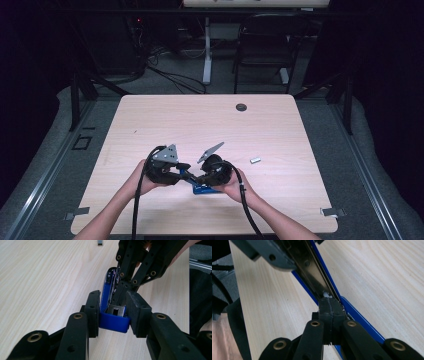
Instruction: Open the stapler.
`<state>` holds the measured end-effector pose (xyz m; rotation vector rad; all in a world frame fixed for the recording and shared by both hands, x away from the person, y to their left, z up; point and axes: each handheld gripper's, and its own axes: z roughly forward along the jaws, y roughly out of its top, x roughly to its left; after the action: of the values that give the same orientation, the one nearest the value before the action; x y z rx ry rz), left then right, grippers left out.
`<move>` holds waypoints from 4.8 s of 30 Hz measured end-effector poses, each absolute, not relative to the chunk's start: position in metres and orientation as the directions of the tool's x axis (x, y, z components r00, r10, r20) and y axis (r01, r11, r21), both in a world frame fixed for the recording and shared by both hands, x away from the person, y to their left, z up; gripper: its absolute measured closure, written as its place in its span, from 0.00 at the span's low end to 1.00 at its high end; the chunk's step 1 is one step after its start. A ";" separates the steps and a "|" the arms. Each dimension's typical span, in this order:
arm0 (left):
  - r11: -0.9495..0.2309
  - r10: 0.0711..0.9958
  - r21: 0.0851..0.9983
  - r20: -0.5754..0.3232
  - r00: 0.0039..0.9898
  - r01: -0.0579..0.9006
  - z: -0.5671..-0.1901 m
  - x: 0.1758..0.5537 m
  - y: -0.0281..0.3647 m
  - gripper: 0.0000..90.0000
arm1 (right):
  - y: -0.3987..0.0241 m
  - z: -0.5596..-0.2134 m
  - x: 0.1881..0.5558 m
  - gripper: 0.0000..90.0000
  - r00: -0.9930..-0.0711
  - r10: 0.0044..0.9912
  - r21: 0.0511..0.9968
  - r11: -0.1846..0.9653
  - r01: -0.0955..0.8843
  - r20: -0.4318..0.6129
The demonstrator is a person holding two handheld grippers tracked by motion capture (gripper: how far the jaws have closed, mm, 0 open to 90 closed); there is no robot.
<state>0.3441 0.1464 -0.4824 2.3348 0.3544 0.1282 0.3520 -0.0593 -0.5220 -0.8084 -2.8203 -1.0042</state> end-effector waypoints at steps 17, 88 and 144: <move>-0.675 0.293 0.705 -0.014 0.956 0.217 -0.484 0.344 0.149 0.72 | -0.091 -0.518 0.357 1.00 -0.840 0.524 0.537 0.672 0.511 0.143; -0.792 0.312 0.544 -0.027 0.950 0.276 -0.532 0.346 0.160 0.84 | -0.126 -0.522 0.354 0.90 -0.819 0.573 0.527 0.694 0.490 0.007; -0.791 0.295 0.552 -0.034 0.955 0.264 -0.534 0.348 0.160 0.85 | -0.214 -0.500 0.388 0.13 -0.594 0.803 0.515 0.492 0.701 0.041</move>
<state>0.3484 0.1596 -0.5336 2.5261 0.3948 0.0720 0.3878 -0.2135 -0.4999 -1.4758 -2.8862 -0.8343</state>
